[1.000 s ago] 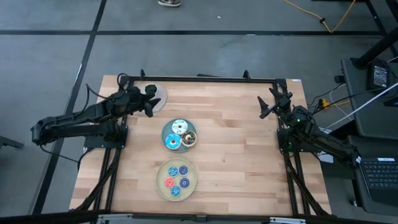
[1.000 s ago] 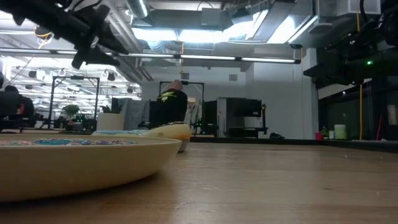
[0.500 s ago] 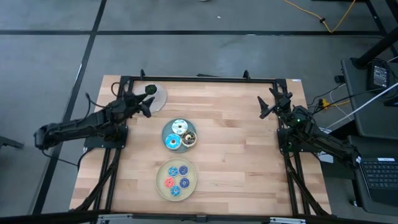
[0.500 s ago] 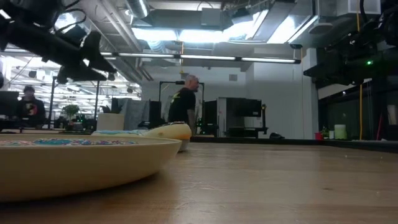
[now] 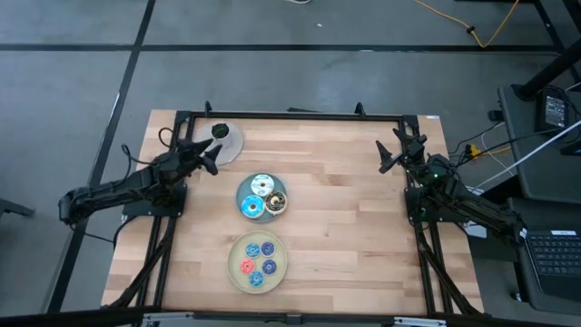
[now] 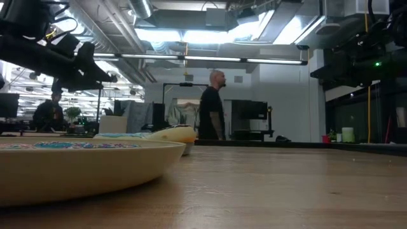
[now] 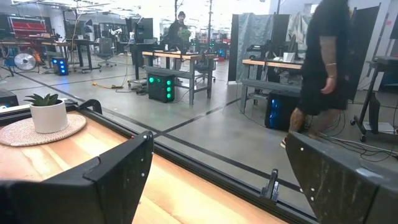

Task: Pick & Place donuts
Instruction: Return to Home Position

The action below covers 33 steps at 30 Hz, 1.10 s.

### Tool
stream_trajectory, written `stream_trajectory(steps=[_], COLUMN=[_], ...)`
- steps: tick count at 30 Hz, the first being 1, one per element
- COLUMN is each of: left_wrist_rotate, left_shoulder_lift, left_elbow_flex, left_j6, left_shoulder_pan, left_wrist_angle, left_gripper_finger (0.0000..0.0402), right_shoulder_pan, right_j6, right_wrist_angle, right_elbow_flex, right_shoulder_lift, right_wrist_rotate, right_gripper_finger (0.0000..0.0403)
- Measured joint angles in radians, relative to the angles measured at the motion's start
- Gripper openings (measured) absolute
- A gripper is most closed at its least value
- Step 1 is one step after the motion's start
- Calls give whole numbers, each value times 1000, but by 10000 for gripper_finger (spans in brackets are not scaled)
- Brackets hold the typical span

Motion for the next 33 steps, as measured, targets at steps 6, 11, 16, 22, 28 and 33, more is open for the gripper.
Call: stream_trajectory(steps=[6, 11, 16, 22, 28, 33], left_wrist_rotate=[72, 157, 237, 352, 356, 332], left_shoulder_lift=[-36, -91, -145, -145, -145, -99], left_elbow_flex=[-13, -13, -13, -13, -13, -5], left_j6=[80, 167, 218, 244, 244, 203], left_shoulder_pan=[0, -1, -1, -2, -2, -2], left_wrist_angle=[3, 0, -4, -15, -17, -46], left_gripper_finger=[219, 217, 218, 217, 218, 218], right_shoulder_pan=[0, 0, 0, 0, 0, 0], right_j6=[0, 0, 0, 0, 0, 0], right_wrist_angle=[0, 0, 0, 0, 0, 0], right_elbow_flex=[0, 0, 0, 0, 0, 0], right_shoulder_lift=[0, 0, 0, 0, 0, 0], right_wrist_rotate=[0, 0, 0, 0, 0, 0], right_gripper_finger=[365, 365, 365, 365, 365, 365])
